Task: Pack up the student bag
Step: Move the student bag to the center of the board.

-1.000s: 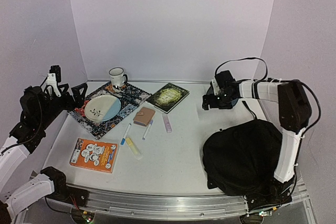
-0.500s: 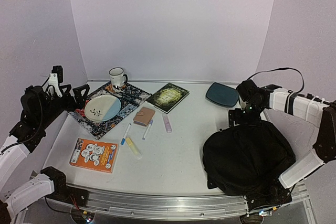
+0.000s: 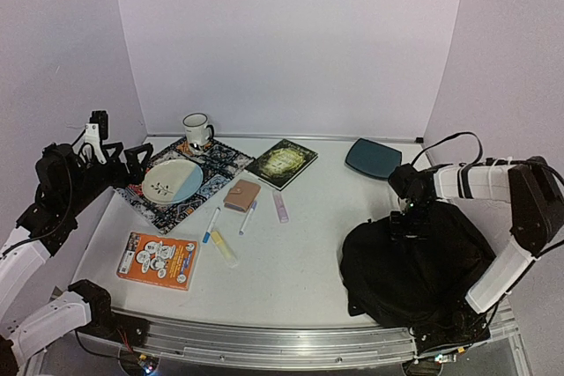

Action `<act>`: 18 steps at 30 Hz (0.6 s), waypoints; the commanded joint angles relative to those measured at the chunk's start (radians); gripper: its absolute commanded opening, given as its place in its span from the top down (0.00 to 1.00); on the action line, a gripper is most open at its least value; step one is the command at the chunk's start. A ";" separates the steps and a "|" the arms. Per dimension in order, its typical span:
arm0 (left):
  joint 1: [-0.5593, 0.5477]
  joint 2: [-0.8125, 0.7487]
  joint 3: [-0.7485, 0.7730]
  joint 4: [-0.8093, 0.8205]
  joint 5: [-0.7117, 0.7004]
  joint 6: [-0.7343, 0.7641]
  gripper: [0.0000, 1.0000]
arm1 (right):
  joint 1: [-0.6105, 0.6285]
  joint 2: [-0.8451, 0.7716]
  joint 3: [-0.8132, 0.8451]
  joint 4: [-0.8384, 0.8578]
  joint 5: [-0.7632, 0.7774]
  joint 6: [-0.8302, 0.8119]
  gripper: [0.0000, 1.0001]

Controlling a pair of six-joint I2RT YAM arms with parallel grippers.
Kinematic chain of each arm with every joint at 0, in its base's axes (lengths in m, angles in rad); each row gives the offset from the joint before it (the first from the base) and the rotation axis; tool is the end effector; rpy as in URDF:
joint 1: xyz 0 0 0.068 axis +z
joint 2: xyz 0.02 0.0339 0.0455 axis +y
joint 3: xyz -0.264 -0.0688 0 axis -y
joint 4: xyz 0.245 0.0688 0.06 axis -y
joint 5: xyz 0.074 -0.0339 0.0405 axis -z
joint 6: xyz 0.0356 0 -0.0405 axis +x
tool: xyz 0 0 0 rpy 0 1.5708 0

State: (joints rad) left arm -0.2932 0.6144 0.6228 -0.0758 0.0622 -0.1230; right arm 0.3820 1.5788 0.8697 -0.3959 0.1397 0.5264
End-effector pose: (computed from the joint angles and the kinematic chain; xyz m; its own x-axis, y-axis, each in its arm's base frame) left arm 0.1507 -0.0478 0.3204 -0.1067 -0.0957 -0.9897 0.3373 0.9329 -0.1266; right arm 0.2767 0.1058 0.1659 -0.8731 0.1854 -0.4508 0.1475 0.9820 0.1181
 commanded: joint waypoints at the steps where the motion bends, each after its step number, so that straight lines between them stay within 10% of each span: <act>1: 0.005 0.006 0.055 0.011 0.041 0.010 0.01 | -0.003 0.087 0.057 0.058 0.031 -0.126 0.64; 6: 0.004 0.038 0.074 0.004 0.069 0.002 0.01 | 0.001 0.163 0.183 0.105 0.070 -0.314 1.00; 18: 0.004 0.185 0.143 -0.038 0.232 -0.070 0.01 | 0.127 0.204 0.358 0.212 -0.026 -0.727 1.00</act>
State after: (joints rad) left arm -0.2935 0.7438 0.7119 -0.1030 0.1968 -0.1520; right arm 0.4542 1.7709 1.1692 -0.2167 0.1554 -0.0262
